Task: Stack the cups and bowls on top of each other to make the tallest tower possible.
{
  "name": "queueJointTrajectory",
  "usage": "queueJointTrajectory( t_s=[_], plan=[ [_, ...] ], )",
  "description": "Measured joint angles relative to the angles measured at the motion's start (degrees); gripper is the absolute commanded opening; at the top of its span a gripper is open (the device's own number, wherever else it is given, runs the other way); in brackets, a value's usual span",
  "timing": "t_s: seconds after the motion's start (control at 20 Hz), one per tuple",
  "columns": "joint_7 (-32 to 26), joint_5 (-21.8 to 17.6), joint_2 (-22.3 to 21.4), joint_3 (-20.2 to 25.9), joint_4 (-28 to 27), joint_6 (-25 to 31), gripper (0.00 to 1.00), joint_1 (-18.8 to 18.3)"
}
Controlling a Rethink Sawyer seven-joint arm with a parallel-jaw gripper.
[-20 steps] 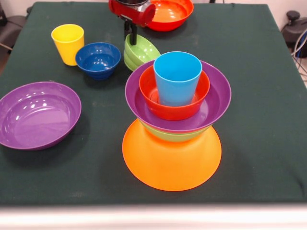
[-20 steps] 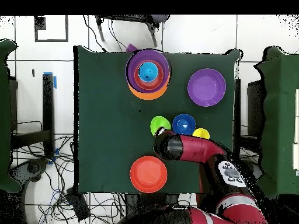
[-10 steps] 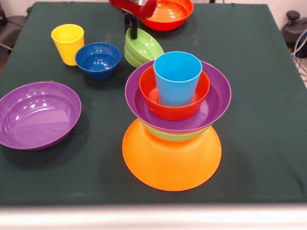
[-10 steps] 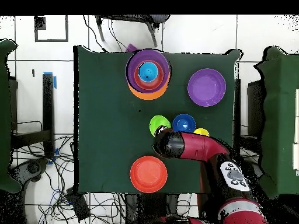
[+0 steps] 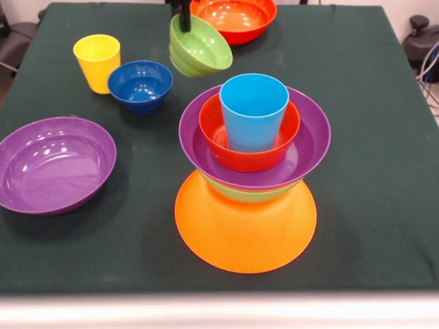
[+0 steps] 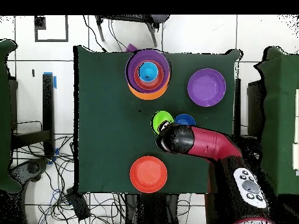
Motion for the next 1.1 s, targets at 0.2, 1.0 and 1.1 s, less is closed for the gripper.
queueJointTrajectory(
  t_s=[0.2, 1.0, 1.1],
  plan=[
    [0.0, 1.3, -2.0, 1.2, 0.0, 3.2, 0.00, -0.9],
    [0.0, 5.4, -5.7, 8.5, -5.3, 23.5, 0.00, -5.5],
    [0.0, 5.7, -5.6, 9.3, -6.7, 25.5, 0.00, -6.1]
  ],
)
